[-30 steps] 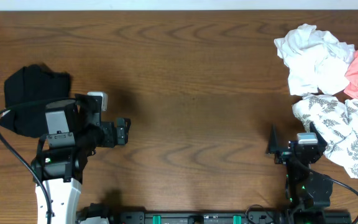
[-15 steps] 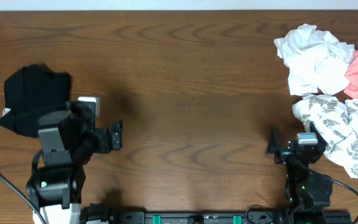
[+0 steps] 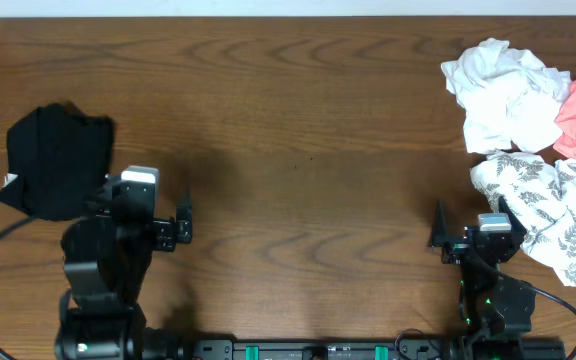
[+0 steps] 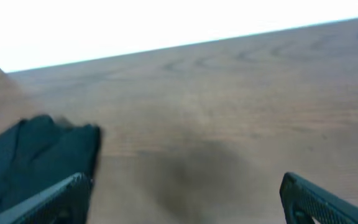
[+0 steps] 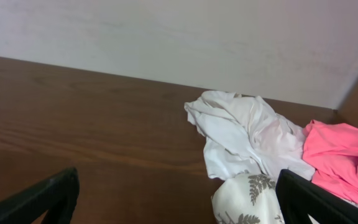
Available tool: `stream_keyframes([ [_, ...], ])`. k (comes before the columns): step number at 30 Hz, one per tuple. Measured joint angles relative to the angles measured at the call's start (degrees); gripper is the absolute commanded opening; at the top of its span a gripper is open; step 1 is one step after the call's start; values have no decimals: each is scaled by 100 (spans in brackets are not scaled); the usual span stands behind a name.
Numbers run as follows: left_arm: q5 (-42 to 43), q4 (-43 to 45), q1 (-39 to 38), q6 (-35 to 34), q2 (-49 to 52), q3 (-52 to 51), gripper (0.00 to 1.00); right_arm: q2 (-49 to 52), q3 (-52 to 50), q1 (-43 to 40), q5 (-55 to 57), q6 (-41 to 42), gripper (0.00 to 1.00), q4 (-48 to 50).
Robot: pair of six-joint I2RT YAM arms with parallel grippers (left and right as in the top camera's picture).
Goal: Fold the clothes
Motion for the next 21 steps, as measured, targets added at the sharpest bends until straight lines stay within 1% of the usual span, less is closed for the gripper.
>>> stream_keyframes([
  [7, 2, 1545, -48, 85, -872, -1561, 98, 0, 0, 0, 0, 0, 99, 2],
  [13, 2, 3101, -96, 87, -1725, -2726, 98, 0, 0, 0, 0, 0, 99, 0],
  [16, 2, 3624, -96, 87, -2052, -3141, 98, 0, 0, 0, 0, 0, 99, 0],
  [21, 2, 3759, -96, 87, -2498, -3532, 98, 2, 0, 0, 0, 0, 99, 2],
])
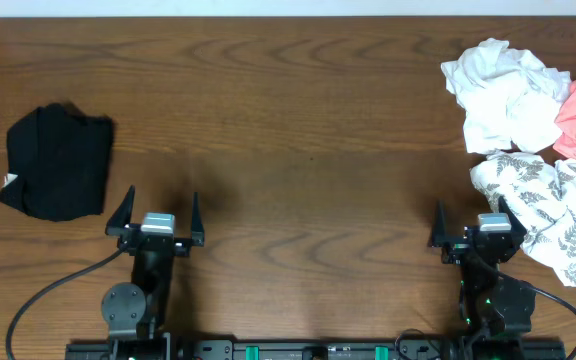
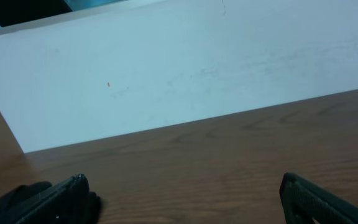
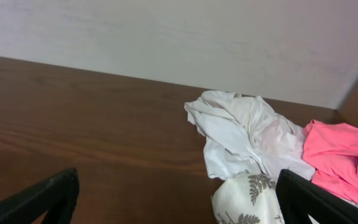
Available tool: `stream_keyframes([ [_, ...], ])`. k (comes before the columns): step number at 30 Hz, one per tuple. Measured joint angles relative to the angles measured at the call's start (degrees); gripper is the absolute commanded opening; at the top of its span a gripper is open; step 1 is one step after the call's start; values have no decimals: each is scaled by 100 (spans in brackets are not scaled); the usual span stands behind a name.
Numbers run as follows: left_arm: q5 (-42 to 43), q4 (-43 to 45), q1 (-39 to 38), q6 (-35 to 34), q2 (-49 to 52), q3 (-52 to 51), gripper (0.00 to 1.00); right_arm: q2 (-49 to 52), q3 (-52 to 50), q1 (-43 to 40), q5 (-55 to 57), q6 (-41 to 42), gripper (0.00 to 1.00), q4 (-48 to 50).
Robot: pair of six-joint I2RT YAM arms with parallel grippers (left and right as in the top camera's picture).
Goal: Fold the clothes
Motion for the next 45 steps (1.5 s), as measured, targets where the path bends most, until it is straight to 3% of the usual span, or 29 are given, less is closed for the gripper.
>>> stream_keyframes([
  [11, 0, -717, -2, -44, -468, -103, 98, 2, 0, 0, 0, 0, 99, 0],
  [16, -26, -1285, -4, -492, -468, -72, 98, 2, 0, 0, 0, 0, 99, -4],
  [25, -46, -1360, -7, -1217, -468, -33, 98, 2, 0, 0, 0, 0, 99, -2],
  [45, -46, -1362, -7, -1364, -468, -31, 98, 2, 0, 0, 0, 0, 99, -2],
])
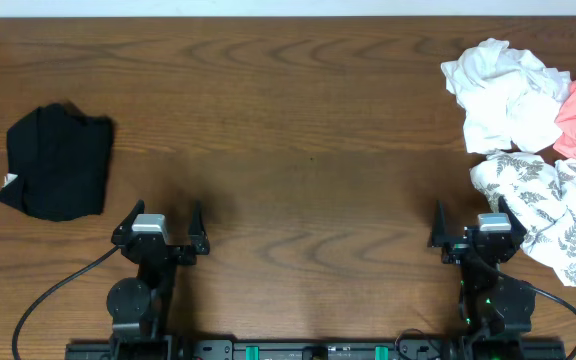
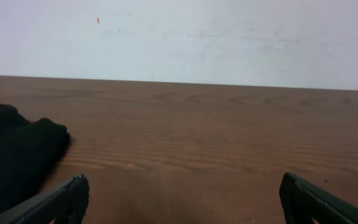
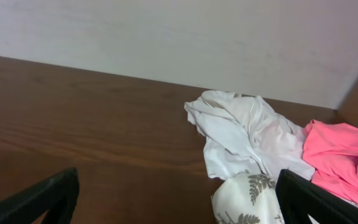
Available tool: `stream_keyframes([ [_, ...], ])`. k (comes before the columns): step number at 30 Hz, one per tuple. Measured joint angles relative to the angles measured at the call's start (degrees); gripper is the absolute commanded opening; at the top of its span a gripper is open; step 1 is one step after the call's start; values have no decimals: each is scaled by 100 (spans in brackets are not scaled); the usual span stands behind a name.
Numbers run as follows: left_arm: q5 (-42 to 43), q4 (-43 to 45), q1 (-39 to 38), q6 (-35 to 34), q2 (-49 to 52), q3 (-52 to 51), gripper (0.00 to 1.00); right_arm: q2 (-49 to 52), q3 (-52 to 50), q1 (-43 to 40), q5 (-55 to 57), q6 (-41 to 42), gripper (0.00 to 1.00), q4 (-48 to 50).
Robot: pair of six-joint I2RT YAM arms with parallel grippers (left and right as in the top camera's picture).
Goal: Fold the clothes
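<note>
A folded black garment (image 1: 58,162) lies at the table's left; its edge shows in the left wrist view (image 2: 14,155). At the right sit a crumpled white garment (image 1: 503,92), a pink one and a leaf-print one (image 1: 553,215). The same pile appears in the right wrist view: white garment (image 3: 241,134), pink garment (image 3: 344,155), leaf-print garment (image 3: 250,199). My left gripper (image 1: 160,222) rests open at the front edge, right of the black garment, holding nothing. My right gripper (image 1: 468,230) is open and empty beside the leaf-print garment.
The brown wooden table (image 1: 298,120) spans the view. A white wall (image 2: 179,37) stands behind its far edge. Black cables (image 1: 38,295) run from the arm bases at the front edge.
My left gripper has shifted slightly left at the front edge and its camera now looks level across the table, with the black garment back in its view. The right arm has not moved.
My left arm was extended beside the folded black garment, gripper open. Then it was drawn back to the front edge, camera tilted up at the wall. Now it sits there levelled. The right gripper stayed open by the clothes pile throughout.
</note>
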Motion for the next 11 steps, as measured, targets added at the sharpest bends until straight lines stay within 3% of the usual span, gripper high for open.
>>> stream_keyframes([
  [11, 0, 0, 0, 0, 0, 0, 98, 0, 0, 0, 0, 0, 99, 0],
])
